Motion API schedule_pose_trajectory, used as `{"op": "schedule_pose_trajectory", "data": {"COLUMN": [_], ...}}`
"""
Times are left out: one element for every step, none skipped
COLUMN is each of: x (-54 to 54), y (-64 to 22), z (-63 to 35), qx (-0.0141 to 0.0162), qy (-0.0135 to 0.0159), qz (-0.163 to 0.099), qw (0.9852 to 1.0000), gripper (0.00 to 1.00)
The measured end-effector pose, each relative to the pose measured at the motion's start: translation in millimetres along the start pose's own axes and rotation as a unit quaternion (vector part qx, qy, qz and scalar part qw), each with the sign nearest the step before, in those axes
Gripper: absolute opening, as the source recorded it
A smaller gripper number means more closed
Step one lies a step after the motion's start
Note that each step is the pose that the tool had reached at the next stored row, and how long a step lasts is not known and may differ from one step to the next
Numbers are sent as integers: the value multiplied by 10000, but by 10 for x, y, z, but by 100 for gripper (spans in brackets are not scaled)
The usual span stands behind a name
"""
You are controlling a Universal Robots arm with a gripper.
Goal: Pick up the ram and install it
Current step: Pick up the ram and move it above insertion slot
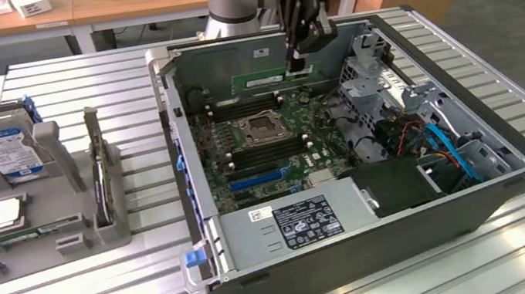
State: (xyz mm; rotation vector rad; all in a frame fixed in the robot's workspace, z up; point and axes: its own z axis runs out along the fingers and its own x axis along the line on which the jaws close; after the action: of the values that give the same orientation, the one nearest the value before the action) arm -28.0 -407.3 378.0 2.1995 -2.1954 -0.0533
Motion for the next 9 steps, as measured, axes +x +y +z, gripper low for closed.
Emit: {"op": "schedule_pose_trajectory", "data": {"x": [0,0,0,0,0,0,0,0,0], "y": [0,-1,-1,-2,-2,-3,-3,-4,-4], "z": [9,18,26,34,43,52,62,70,77], "qx": [0,0,0,0,0,0,0,0,0], "qy": [-1,0,0,0,0,0,0,0,0], "qz": [0,0,0,0,0,0,0,0,0], "qw": [10000,10000,10000,10000,10000,10000,10000,10000,10000], "gripper": [12,12,12,12,12,12,12,12,12]}}
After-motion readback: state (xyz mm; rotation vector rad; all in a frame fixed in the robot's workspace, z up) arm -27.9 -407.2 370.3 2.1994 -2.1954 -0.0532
